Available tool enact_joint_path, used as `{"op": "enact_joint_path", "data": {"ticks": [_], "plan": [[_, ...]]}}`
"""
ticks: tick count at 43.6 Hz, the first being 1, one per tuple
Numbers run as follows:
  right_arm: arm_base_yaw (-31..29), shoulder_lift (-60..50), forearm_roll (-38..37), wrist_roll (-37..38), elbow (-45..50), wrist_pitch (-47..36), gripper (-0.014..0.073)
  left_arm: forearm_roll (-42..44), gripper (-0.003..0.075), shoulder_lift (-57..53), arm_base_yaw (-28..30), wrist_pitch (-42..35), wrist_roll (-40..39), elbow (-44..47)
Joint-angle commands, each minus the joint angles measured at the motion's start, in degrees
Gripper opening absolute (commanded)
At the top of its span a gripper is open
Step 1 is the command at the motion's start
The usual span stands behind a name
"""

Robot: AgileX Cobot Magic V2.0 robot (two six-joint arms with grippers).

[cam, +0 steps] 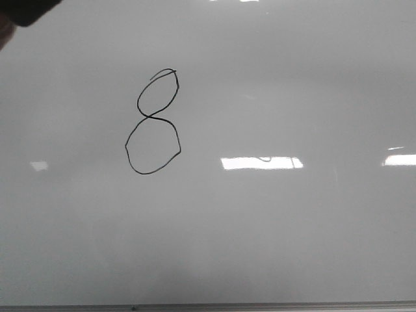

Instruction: Write number 8 on whiteboard

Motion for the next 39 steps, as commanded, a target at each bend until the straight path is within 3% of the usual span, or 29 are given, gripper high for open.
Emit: {"op": "enact_joint_path", "data": {"ticks": [1,6,9,12,14,20,23,35,39], "plan": [[0.2,-2.0,3.3,-0.6,-2.1,-1.5,-0.0066,-1.0,0.0072,0.1,-0.5,-2.9,0.1,-2.0],[0.2,-2.0,4.7,-0.6,-2.1,-1.5,-0.0066,-1.0,-0.0022,0.1,-0.5,-2.4,0.1,-2.0],[0.2,-2.0,5.8,-0.6,-2.1,-1.5,-0.0062,-1.0,-0.0021,0.1,-0.5,-2.1,0.1,-2.0],[0.2,-2.0,5.9,-0.6,-2.1,-1.5,-0.0003,-1.0,-0.0021,0.1,-0.5,-2.1,0.1,-2.0],[0.2,-2.0,6.0,-0.5,-2.1,-1.5,0.0069,-1.0,-0.0021,0.1,-0.5,-2.1,0.1,-2.0],[0.2,-2.2,6.6,3.7,-2.1,-1.9,0.0421,-1.0,-0.0021,0.1,-0.4,-2.1,-0.2,-2.0],[-0.1,-3.0,6.6,6.6,-2.1,-2.0,0.053,-0.6,-0.0021,0.5,-0.4,-2.1,-2.5,-2.0],[-5.8,-12.4,5.9,12.1,0.0,-4.5,0.0538,10.4,-0.002,6.8,-0.2,-2.1,-21.1,-2.0],[-10.4,-16.9,4.9,15.7,4.1,-6.0,0.0538,16.4,-0.002,10.1,0.8,-2.1,-36.0,-2.0]]}}
